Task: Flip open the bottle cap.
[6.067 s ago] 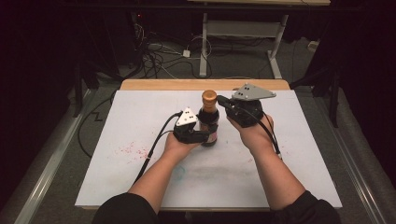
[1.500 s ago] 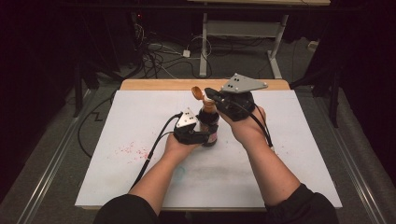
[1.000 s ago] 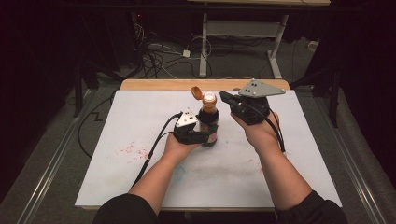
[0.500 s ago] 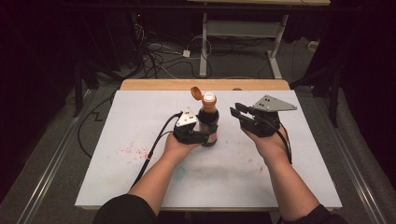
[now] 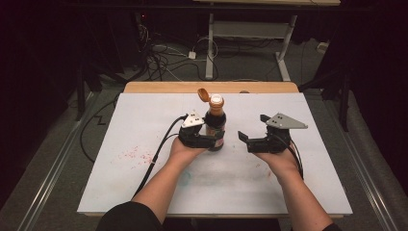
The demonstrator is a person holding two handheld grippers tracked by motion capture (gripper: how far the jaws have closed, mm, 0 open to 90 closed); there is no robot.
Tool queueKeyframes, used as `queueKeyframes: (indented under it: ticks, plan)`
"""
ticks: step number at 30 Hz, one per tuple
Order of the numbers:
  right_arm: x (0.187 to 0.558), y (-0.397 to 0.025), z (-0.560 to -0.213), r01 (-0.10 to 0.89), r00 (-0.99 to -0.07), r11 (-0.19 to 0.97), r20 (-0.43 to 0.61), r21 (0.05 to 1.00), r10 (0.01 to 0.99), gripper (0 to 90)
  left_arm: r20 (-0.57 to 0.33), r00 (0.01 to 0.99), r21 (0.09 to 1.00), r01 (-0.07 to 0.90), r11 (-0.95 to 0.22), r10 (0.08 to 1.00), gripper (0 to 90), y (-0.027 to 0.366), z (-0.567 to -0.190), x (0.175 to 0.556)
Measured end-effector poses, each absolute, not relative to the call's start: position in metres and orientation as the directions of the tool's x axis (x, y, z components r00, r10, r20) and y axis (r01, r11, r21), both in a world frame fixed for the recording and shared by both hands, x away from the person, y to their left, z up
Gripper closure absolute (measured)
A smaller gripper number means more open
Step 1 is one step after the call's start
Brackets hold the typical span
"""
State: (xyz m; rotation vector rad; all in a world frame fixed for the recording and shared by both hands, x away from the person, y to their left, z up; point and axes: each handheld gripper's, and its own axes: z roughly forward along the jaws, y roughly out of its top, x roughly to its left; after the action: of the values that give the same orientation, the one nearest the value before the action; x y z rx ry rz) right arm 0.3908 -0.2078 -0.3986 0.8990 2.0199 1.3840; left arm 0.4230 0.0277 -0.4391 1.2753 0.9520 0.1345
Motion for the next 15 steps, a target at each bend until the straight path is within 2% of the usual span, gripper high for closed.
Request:
queueKeyframes:
  ticks: [1,3,15]
  plan:
    - [0.390,-0.209,-0.401,0.233,-0.636,0.257,-0.053,0.938,0.769,0.1,-0.529,0.621,0.848,0.413,0.332,0.579,8.9,0.030,-0.440,0.422]
    - [0.389,-0.213,-0.414,0.254,-0.629,0.254,-0.040,0.933,0.776,0.1,-0.542,0.610,0.839,0.438,0.324,0.578,0.0,0.033,-0.443,0.421]
    - [0.380,-0.229,-0.456,0.323,-0.598,0.273,-0.027,0.906,0.801,0.1,-0.510,0.569,0.848,0.457,0.267,0.645,0.0,0.072,-0.471,0.396]
